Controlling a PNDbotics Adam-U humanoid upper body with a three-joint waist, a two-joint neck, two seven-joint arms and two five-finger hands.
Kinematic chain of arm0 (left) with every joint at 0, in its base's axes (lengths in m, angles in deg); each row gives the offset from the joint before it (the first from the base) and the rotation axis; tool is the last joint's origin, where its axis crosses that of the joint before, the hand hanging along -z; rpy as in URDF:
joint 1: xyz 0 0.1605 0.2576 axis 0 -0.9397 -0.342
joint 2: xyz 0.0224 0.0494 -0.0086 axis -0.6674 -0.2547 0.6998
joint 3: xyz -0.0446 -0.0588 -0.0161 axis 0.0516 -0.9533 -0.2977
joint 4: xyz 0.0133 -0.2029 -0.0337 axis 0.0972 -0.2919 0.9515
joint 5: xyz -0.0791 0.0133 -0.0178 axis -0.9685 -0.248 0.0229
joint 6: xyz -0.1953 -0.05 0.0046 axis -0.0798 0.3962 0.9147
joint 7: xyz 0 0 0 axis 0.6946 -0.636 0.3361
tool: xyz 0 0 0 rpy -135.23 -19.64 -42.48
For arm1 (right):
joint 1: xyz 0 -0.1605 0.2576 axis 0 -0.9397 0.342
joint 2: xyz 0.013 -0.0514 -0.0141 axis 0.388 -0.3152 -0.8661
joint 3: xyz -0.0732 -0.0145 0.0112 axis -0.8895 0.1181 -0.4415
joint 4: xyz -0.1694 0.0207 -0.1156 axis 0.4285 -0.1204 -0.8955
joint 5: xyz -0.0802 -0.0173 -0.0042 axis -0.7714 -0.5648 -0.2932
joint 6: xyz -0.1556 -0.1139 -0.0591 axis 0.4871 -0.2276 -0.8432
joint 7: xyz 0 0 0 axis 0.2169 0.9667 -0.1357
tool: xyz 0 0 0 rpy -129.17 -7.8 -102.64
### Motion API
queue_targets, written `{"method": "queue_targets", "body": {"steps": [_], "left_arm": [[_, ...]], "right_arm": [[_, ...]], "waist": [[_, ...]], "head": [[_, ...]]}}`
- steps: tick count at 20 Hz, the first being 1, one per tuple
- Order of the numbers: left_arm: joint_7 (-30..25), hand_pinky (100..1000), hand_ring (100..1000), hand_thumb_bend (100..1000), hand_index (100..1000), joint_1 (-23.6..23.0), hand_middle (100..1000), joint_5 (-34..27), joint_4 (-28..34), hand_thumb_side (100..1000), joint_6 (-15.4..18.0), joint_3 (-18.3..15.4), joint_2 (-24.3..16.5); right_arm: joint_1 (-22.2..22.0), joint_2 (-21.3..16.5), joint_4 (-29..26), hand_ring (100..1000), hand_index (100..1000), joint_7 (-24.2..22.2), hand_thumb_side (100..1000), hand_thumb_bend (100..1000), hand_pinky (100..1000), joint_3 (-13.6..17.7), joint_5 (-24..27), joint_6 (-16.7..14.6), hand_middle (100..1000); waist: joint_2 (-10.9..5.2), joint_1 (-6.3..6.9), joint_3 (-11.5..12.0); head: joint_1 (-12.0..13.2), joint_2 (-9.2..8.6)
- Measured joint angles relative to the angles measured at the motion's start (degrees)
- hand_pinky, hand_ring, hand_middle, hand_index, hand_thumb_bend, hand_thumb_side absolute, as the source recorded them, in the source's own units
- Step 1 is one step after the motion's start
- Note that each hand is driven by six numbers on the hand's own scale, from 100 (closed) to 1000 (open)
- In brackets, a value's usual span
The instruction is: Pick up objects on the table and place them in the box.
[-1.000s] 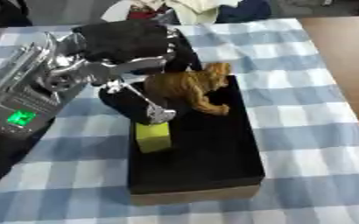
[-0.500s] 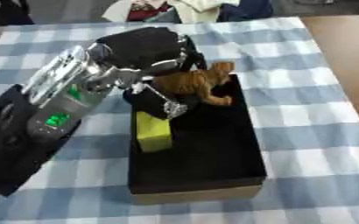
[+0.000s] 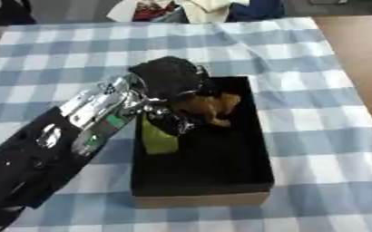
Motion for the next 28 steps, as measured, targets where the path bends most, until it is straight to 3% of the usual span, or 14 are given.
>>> {"method": "queue_targets", "body": {"steps": [1,3,5,6,11,19,25,28], "left_arm": [[-0.6,579,613,145,701,0.0,554,1.1,-0.3,205,0.6,0.3,0.2],[-1.8,609,657,267,740,0.0,596,3.1,-0.6,434,1.8,0.7,0.3],[-3.3,622,675,329,753,-0.1,612,5.1,-0.7,546,3.2,1.1,0.3],[-4.1,640,702,406,769,-0.1,640,6.0,-0.7,695,4.0,1.2,0.3],[-7.3,677,747,535,795,-0.1,687,10.5,0.8,938,7.0,1.3,0.3],[-9.5,689,764,501,820,-0.2,717,11.7,4.5,977,8.1,1.0,0.3],[-9.2,705,783,420,840,-0.2,742,9.5,9.7,997,5.3,-2.1,0.2],[-7.8,706,781,313,842,-0.1,746,7.5,13.2,937,3.1,-4.9,0.1]], "right_arm": [[0.0,0.0,0.0,802,767,0.0,714,100,842,0.0,0.0,0.0,638],[0.0,0.0,0.0,802,767,0.0,714,100,842,0.0,0.0,0.1,637],[0.0,0.0,0.0,801,767,-0.1,714,100,842,0.0,0.0,0.1,637],[0.0,0.0,0.0,801,767,-0.1,714,100,842,0.0,0.0,0.1,637],[-0.1,0.0,0.0,801,767,-0.2,713,100,842,0.0,0.1,0.2,636],[-0.5,0.1,0.0,801,767,-0.4,713,100,842,0.1,0.2,0.4,636],[-0.6,0.5,-0.2,801,767,-0.4,710,100,842,0.3,0.2,0.6,636],[-0.7,0.6,-0.3,801,767,-0.3,709,100,842,0.3,0.2,0.6,636]], "waist": [[0.0,0.0,0.0],[0.0,0.0,0.0],[0.0,0.0,0.1],[0.0,0.0,0.1],[0.0,0.01,0.2],[-0.02,0.0,0.4],[-0.25,-0.13,0.6],[-0.37,-0.27,0.7]], "head": [[0.0,0.0],[0.0,0.0],[0.0,0.0],[0.0,0.0],[0.0,-0.03],[0.0,-0.22],[0.0,-0.41],[-0.1,-0.41]]}}
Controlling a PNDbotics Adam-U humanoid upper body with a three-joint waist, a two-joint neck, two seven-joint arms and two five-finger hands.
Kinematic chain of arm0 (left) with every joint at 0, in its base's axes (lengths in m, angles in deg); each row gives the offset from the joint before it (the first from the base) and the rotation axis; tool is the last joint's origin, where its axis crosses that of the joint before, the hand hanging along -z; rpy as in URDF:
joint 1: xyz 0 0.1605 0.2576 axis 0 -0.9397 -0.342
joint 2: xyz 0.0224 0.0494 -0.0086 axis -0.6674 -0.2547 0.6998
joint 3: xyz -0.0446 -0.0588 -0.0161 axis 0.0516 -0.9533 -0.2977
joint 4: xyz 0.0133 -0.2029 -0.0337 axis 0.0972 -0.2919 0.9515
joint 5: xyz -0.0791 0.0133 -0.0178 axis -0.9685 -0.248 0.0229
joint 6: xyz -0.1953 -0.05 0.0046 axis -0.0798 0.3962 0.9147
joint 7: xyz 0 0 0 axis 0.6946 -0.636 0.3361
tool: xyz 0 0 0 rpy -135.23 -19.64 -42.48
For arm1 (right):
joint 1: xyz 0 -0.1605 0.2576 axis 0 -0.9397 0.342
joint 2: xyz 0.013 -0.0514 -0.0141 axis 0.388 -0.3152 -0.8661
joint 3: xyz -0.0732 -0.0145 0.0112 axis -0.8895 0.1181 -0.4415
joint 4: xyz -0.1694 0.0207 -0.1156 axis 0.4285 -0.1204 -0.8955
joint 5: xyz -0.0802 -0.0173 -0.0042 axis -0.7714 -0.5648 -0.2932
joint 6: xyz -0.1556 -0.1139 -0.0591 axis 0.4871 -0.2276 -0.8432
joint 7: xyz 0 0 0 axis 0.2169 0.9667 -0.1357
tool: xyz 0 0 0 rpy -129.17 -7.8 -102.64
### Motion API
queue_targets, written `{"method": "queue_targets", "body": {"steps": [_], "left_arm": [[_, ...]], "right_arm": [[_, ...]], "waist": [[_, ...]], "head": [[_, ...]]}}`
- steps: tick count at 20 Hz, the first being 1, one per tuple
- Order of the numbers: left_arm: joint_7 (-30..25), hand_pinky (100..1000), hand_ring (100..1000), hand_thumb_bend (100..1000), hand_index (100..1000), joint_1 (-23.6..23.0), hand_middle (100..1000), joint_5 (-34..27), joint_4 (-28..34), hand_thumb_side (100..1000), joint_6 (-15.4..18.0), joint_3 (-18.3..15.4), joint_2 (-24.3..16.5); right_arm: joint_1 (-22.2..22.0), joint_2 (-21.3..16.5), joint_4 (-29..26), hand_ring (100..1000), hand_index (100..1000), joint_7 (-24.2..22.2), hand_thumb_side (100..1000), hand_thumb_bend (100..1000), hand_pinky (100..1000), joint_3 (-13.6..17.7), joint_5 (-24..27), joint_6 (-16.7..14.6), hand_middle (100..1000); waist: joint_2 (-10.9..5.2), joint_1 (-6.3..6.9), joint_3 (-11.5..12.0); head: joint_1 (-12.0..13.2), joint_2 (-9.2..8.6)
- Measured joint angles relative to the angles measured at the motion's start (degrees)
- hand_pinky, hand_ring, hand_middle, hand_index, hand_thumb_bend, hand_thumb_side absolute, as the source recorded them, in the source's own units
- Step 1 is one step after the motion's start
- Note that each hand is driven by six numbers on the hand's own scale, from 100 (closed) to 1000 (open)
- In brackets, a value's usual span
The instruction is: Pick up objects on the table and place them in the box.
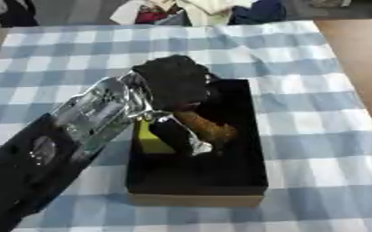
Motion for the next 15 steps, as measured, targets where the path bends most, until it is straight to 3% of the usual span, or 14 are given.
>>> {"method": "queue_targets", "body": {"steps": [4,6,15], "left_arm": [[2.7,697,764,100,840,0.0,739,-3.3,2.5,882,-3.3,-4.5,-0.2],[4.4,689,752,100,838,0.0,731,-5.0,2.7,915,-5.0,-6.5,-0.1],[12.1,663,702,130,825,-0.4,689,-12.9,2.9,873,-11.1,-13.5,3.6]], "right_arm": [[-0.4,0.0,0.0,801,766,0.2,706,100,842,0.3,0.0,0.1,636],[-0.4,0.1,0.0,801,766,0.2,704,100,841,0.3,0.0,0.2,636],[-0.9,0.7,-0.4,802,766,0.8,697,100,841,0.7,0.1,0.4,637]], "waist": [[-0.19,-0.03,0.1],[-0.23,-0.05,0.1],[-0.77,-0.5,0.3]], "head": [[-0.6,0.02],[-0.8,0.02],[-1.0,0.25]]}}
